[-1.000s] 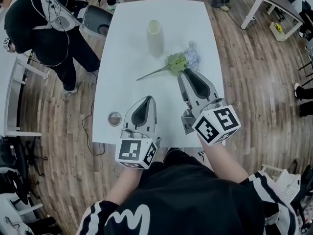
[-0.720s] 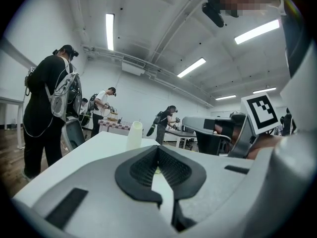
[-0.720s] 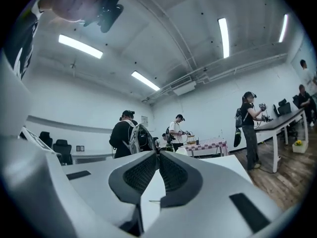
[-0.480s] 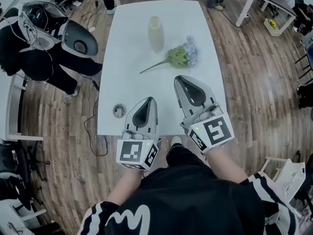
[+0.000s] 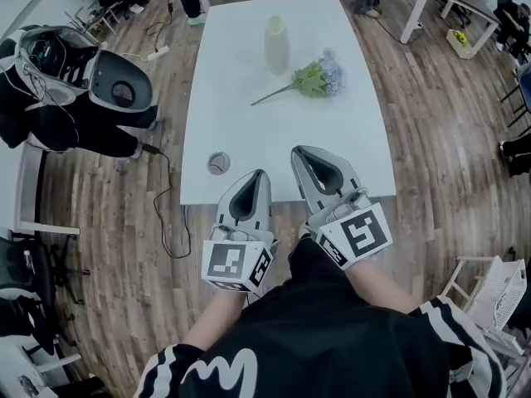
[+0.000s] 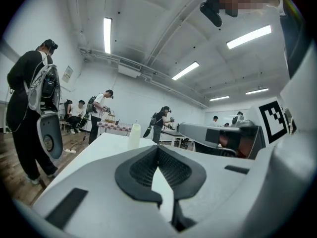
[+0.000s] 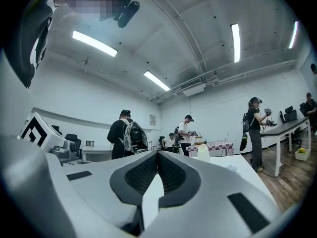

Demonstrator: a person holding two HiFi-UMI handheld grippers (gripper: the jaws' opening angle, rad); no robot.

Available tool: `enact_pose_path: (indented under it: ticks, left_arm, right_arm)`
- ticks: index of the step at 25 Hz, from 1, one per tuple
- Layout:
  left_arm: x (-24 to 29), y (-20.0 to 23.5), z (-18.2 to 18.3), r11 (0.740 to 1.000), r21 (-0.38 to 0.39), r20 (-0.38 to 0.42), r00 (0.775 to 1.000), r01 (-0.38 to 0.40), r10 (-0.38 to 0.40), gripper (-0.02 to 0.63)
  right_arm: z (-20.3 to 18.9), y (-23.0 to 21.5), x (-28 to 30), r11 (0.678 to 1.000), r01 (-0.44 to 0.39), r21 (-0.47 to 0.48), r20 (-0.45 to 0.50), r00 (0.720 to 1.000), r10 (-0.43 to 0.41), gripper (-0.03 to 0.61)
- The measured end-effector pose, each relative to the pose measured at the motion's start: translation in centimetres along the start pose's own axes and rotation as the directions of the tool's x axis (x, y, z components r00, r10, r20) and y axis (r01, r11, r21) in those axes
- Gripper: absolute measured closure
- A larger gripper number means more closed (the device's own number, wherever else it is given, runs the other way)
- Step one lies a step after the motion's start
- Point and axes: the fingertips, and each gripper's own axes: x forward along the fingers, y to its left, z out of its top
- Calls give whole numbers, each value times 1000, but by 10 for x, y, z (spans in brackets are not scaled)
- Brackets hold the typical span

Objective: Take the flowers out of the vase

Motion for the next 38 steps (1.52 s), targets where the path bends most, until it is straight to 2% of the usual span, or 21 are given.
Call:
enact_pose_path:
  ticks: [6,13,19,27,34,38]
  left_arm:
    - [-43,-15,0,1000,0,26,999,18,-18,609]
    - [-86,-33,-1,999,-8,40,998,42,-42,609]
    - [-119,-46,2,998,27,50,997,61,-62,609]
    - [-132,-49,5,998,42,52,997,50,-53,609]
    - [-135,-58,-1,997,14,37,996,78,-78,609]
    - [-136,-70,4,995,30,48,994,98,-99,609]
  right_arm:
    - [5,39,-32,1000,-7,21,27,1000,7,561]
    - [14,73,-69,999,31,-12,42,999,-30,561]
    - [17,104,-88,999,30,-21,50,998,-29,561]
    - [19,114,-94,999,27,-20,46,999,-26,561]
    - [1,122,-100,1000,23,0,-3,1000,-23,561]
    - [3,118,-109,999,32,-9,3,999,-32,561]
